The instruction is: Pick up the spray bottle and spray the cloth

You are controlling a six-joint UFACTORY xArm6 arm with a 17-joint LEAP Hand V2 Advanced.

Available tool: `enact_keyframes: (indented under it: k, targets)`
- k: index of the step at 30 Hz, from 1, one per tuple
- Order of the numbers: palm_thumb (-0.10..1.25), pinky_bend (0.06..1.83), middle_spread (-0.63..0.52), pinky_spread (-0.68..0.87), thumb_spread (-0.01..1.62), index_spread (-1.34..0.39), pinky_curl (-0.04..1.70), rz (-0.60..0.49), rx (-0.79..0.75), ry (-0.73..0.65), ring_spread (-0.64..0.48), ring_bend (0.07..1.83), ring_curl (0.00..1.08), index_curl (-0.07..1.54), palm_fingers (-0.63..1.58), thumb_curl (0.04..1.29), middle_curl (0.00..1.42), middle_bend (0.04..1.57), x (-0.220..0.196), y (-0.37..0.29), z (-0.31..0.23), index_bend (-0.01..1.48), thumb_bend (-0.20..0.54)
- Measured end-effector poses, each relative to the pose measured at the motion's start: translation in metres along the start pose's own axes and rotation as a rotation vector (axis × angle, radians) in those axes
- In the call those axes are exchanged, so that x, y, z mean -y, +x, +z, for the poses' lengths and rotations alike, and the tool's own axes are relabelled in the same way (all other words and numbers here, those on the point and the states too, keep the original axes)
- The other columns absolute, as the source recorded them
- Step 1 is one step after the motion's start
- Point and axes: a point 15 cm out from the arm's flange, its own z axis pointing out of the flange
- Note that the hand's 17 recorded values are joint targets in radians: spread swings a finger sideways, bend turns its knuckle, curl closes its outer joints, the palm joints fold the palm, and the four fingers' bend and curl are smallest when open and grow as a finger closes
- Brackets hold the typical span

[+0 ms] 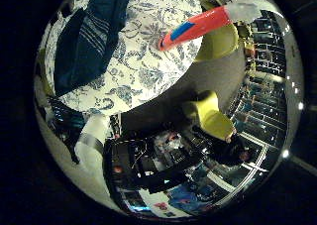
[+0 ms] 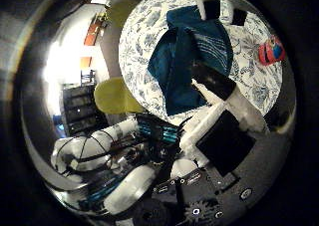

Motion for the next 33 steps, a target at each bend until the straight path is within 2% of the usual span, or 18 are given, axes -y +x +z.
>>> enact_keyframes:
  k: [3,4,7,12,17,24,33]
  targets:
    - [0.82,0.59,-0.12,0.26,1.19,-0.39,0.00,-0.013,0.048,0.057,0.00,0.65,0.29,0.49,0.50,0.35,0.43,0.54,0.007,-0.014,-0.009,0.23,-0.025]
    - [0.76,0.61,-0.12,0.26,1.18,-0.38,0.00,-0.011,0.063,0.074,0.00,0.66,0.29,0.48,0.48,0.34,0.43,0.54,0.007,-0.015,-0.012,0.19,-0.040]
    - [0.65,0.67,-0.10,0.27,1.16,-0.35,0.02,0.039,0.113,0.147,0.03,0.66,0.28,0.44,0.43,0.32,0.42,0.51,0.007,-0.005,-0.027,0.17,-0.037]
    - [0.57,0.70,-0.06,0.29,1.14,-0.33,0.03,0.115,0.222,0.311,0.06,0.67,0.28,0.40,0.39,0.31,0.41,0.51,0.010,0.015,-0.054,0.17,-0.026]
    - [0.52,0.72,-0.04,0.32,1.12,-0.32,0.03,0.188,0.256,0.453,0.08,0.66,0.27,0.38,0.38,0.31,0.40,0.50,0.007,0.055,-0.085,0.17,-0.028]
    - [0.51,0.74,-0.01,0.34,1.10,-0.30,0.03,0.279,0.296,0.530,0.11,0.67,0.26,0.36,0.37,0.31,0.39,0.49,-0.016,0.110,-0.115,0.18,-0.023]
    - [0.52,0.76,0.02,0.36,1.09,-0.26,0.05,0.421,0.477,0.683,0.13,0.67,0.26,0.33,0.32,0.31,0.38,0.49,-0.049,0.188,-0.105,0.16,-0.021]
